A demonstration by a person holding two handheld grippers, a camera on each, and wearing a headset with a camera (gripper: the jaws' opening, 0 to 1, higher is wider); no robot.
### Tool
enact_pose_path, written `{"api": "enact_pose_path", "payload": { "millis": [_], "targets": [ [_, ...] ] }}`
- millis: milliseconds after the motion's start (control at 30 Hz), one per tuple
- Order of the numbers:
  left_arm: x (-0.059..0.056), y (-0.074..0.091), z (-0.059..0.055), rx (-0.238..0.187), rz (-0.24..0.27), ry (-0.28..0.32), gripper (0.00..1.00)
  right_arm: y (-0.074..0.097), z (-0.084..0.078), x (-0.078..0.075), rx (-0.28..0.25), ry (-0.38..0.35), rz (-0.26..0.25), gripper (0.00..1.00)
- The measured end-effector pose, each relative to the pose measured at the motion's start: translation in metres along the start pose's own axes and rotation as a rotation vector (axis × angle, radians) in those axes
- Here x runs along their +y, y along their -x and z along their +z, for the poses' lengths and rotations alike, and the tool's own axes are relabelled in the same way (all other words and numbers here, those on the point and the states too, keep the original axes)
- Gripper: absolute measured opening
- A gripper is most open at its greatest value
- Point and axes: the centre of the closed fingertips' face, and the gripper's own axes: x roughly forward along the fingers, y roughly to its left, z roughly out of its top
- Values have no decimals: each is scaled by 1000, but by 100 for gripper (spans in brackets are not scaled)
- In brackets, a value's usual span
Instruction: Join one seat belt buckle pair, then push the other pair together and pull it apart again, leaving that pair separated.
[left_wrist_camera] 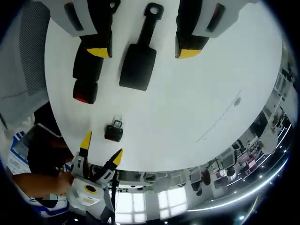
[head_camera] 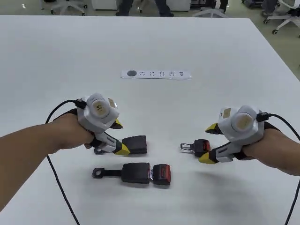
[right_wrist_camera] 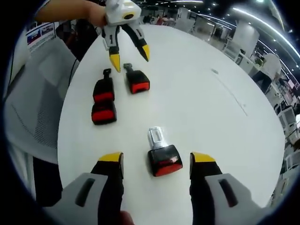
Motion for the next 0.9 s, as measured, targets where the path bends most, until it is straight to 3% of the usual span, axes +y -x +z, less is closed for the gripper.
{"api": "enact_pose_path", "payload": {
  "millis": [133, 267, 433, 567, 700, 733, 800, 900],
  "targets": [
    [-17, 17, -1, -32, 19, 24, 60, 2, 1, 11, -45, -70, 5, 59],
    [-28, 27, -14, -36, 30, 24, 64, 11, -4, 19, -60, -102, -3, 63],
    [-37, 36, -24, -64, 45, 96, 68, 20, -8, 25, -83, -135, -27, 67],
    [-43, 45, -37, -110, 82, 166, 70, 25, -19, 34, -94, -194, -32, 71],
    [-49, 52, -62, -109, 97, 203, 76, 31, -24, 40, -111, -222, -59, 79],
    [-48, 57, -68, -117, 110, 244, 76, 34, -24, 40, -133, -252, -72, 78],
    [-50, 65, -68, -150, 127, 295, 77, 39, -24, 44, -155, -288, -78, 75],
    [-56, 73, -79, -150, 141, 308, 80, 42, -26, 47, -169, -290, -89, 77]
  ]
}}
